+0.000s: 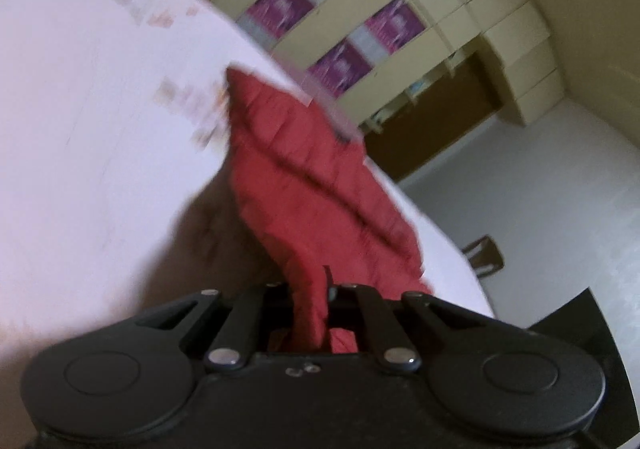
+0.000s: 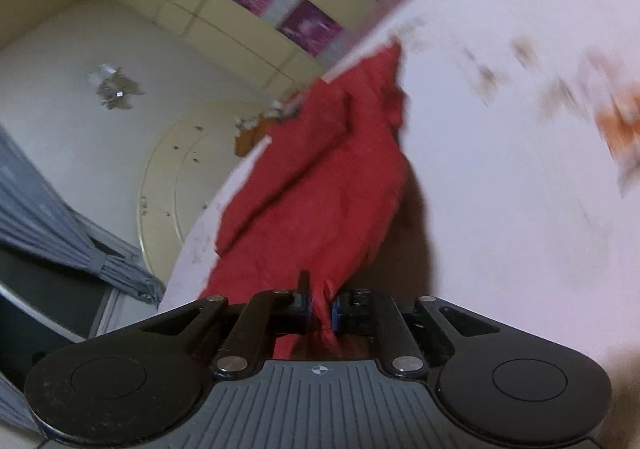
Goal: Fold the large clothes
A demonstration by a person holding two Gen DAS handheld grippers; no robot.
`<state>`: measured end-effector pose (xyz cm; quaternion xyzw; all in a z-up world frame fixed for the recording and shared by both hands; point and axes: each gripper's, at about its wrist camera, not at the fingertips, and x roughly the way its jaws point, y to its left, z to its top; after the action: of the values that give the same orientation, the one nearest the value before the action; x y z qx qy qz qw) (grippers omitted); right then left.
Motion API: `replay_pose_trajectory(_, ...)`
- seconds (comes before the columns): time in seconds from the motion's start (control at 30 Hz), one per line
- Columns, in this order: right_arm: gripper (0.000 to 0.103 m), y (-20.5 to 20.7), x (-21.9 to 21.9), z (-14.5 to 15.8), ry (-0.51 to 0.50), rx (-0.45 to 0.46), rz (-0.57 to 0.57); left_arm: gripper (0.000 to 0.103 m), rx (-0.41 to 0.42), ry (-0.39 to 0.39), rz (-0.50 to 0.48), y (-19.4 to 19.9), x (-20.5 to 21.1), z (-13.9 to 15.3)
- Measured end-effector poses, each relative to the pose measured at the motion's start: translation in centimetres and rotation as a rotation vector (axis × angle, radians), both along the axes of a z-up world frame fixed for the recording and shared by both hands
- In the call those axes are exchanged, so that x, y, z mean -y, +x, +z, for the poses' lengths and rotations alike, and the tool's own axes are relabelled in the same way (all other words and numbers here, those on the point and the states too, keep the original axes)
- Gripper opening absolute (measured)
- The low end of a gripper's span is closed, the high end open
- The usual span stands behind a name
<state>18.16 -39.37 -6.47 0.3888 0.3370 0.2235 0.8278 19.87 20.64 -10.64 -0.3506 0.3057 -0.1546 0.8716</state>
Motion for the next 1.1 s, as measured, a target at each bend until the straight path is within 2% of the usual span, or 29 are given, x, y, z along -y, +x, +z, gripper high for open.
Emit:
replay_pose_trajectory(0.23,0.007,5.1,-0.6,6.6,-0.021,0.134,-0.038,0.005,0.135,-0.035,0.027,5.6,-0.5,5.4)
replay_pose_trajectory(0.37,0.007,10.6,-1.0,9.1,0.014,0.142,-0.063,0.005,0.168,-0.035,0.000,11.0,-0.5,7.9)
replay_pose_trajectory(0.53,0.007,19.1,-1.8,10.1,0.010,0.125,-0.082,0.005,0.161,-0.011,-0.042,19.7,0.3,9.1)
replay_pose_trajectory(0.67,0.007,26.5,-2.1,9.3,-0.006,0.081,-0.095,0.005,0.128,0.029,-0.096,27.8,0.6,8.3)
replay_pose_trajectory(0.8,0.007,33.6,-2.3,6.9,-0.042,0.011,-0.119,0.005,0.049,0.040,-0.100,35.7,0.5,5.1)
replay_pose_trajectory(0.87,0.007,36.9,-2.3,5.1,-0.064,-0.034,-0.135,0.005,0.016,0.020,-0.094,38.8,0.2,3.1)
replay_pose_trajectory(0.9,0.008,38.2,-2.2,4.2,-0.059,-0.047,-0.144,0.009,0.024,0.006,-0.097,39.9,0.0,2.3)
replay_pose_trajectory(0.93,0.008,39.1,-2.1,3.4,-0.051,-0.042,-0.152,0.022,0.038,-0.006,-0.092,40.7,-0.3,1.4)
replay_pose_trajectory(0.97,0.018,39.7,-2.0,2.7,-0.044,-0.040,-0.161,0.030,0.025,-0.009,-0.067,41.4,-0.6,0.8)
replay_pose_trajectory(1.0,0.038,40.4,-1.8,1.9,-0.050,-0.059,-0.181,0.059,0.003,-0.015,-0.035,41.9,-0.9,0.1)
replay_pose_trajectory(1.03,0.098,40.8,-1.6,1.5,-0.087,-0.063,-0.233,0.077,0.000,-0.023,0.006,42.0,-1.5,-0.5)
replay_pose_trajectory(1.07,0.102,40.5,-1.5,1.3,-0.134,-0.018,-0.289,0.077,0.013,-0.013,0.033,42.0,-1.9,-0.9)
replay_pose_trajectory(1.1,0.102,40.6,-1.3,0.9,-0.154,-0.011,-0.286,0.077,0.014,0.000,0.028,42.1,-2.2,-1.3)
